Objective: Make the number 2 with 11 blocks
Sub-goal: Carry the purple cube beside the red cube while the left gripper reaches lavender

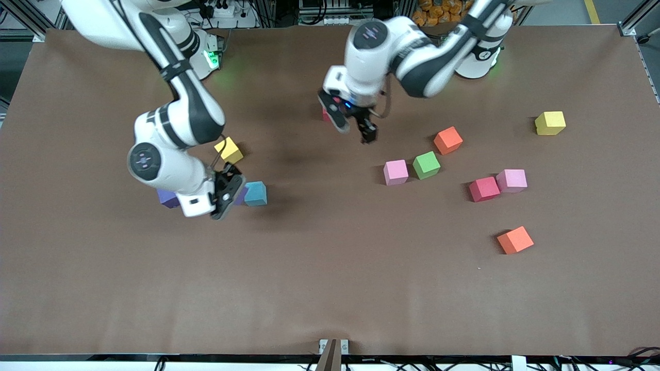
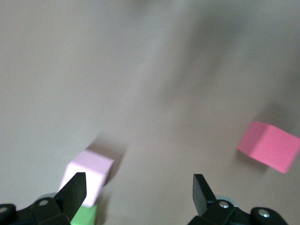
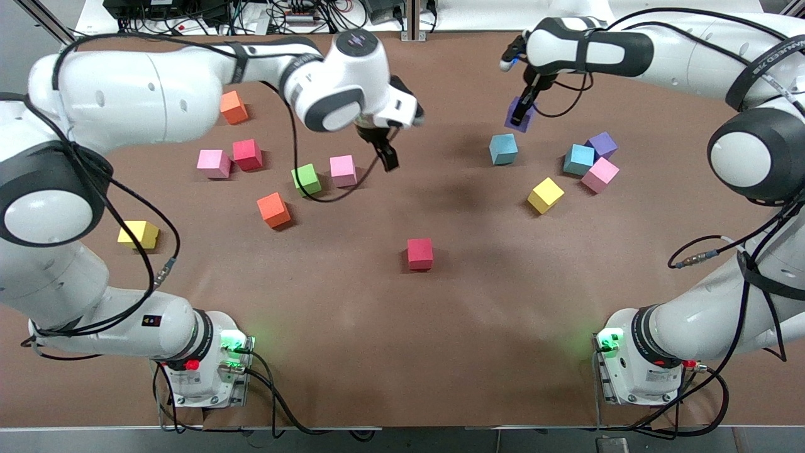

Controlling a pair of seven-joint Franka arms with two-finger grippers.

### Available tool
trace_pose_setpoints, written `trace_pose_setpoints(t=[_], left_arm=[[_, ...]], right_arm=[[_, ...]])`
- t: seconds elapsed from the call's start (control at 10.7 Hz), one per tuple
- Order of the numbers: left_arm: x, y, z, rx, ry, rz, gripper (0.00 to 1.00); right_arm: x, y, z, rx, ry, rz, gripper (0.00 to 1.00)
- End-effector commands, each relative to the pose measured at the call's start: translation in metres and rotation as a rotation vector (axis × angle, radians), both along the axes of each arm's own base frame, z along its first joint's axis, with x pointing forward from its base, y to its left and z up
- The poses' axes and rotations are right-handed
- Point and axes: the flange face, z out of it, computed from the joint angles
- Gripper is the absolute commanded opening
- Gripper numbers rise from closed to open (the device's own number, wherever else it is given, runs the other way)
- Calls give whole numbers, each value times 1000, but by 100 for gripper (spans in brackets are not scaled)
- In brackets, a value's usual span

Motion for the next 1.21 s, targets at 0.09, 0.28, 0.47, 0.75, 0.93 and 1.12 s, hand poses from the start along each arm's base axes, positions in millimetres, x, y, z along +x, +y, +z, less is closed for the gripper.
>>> trace_pose_setpoints(t=[0.09,0.28,0.47,0.75,0.93,1.12], left_arm=[[34,62,10,94,31,318,100],[43,81,9,143,44,587,100],[54,93,-1,150,48,794,100],[70,102,-29,126,68,1042,100],[75,94,-59,91,101,1168,100],[70,80,-74,72,106,1239,100]], right_arm=[[-60,59,11,-23,9,150,19],[-97,80,8,-30,-7,208,17],[-124,86,-5,-26,-50,234,17],[-153,108,-21,-10,-101,285,17],[-180,127,-34,-8,-132,328,16],[-197,131,-53,-17,-158,340,16]])
